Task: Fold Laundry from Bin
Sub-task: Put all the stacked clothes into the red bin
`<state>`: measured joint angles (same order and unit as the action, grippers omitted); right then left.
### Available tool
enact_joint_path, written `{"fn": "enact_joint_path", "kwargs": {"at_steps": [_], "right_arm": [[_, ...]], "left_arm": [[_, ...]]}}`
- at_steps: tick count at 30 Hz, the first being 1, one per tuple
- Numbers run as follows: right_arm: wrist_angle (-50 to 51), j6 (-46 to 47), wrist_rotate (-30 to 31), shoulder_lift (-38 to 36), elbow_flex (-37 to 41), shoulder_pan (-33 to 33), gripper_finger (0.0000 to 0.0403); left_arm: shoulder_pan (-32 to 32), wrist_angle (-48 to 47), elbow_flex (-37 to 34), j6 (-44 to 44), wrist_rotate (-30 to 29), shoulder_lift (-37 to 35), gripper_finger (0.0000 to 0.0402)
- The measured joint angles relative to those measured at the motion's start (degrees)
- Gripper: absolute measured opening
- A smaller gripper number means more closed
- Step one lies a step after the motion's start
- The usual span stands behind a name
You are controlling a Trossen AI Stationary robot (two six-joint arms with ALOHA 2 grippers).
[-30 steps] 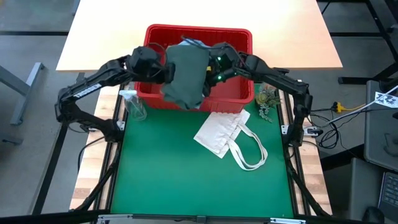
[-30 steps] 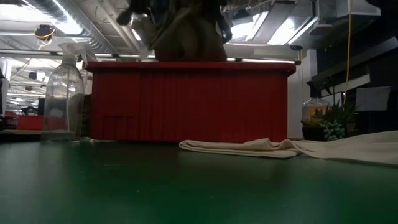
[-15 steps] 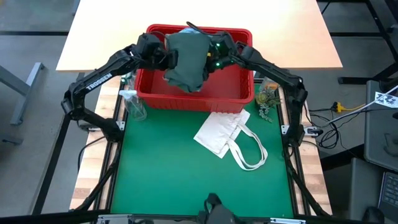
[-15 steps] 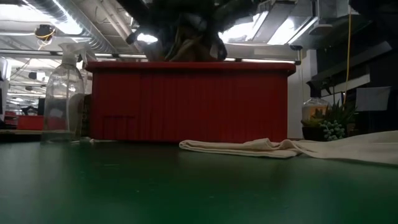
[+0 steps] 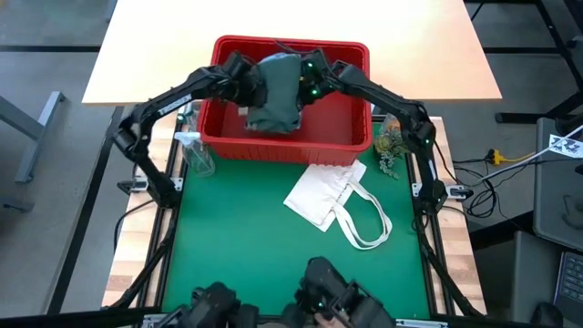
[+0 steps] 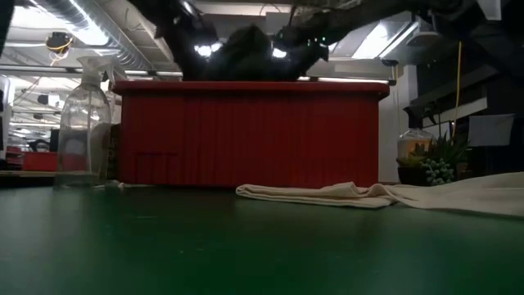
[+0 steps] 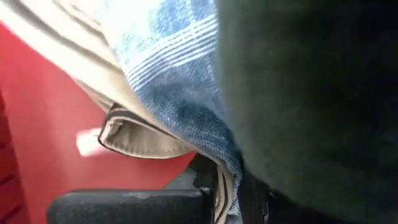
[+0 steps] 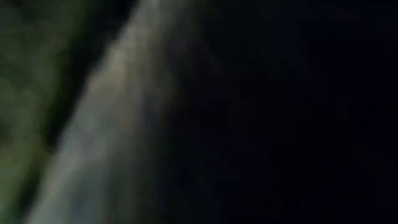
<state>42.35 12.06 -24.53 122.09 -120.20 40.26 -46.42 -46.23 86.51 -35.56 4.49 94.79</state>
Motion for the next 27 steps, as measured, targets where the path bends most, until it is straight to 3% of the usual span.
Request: {"fn": "enact_joint_path", "kwargs": {"at_steps": [13,23,27], "right_arm": [[8.8,-3.6,7.6,7.5,0.0,3.9,0.0005],[8.8,-3.6,12.5,8.5,0.0,4.0,0.0007],[8.9,-3.7,14.3,8.5,0.0,4.1,0.0038]], "left_arm": [[-3.5,-4.8,-0.1,7.8,-2.7,10.8,0.0030],[-3.3,-5.8,-0.1,11.5,-6.6,13.5,0.0093],[-3.4,-6.0,-0.1,11.5,-7.4,13.5,0.0113]]}}
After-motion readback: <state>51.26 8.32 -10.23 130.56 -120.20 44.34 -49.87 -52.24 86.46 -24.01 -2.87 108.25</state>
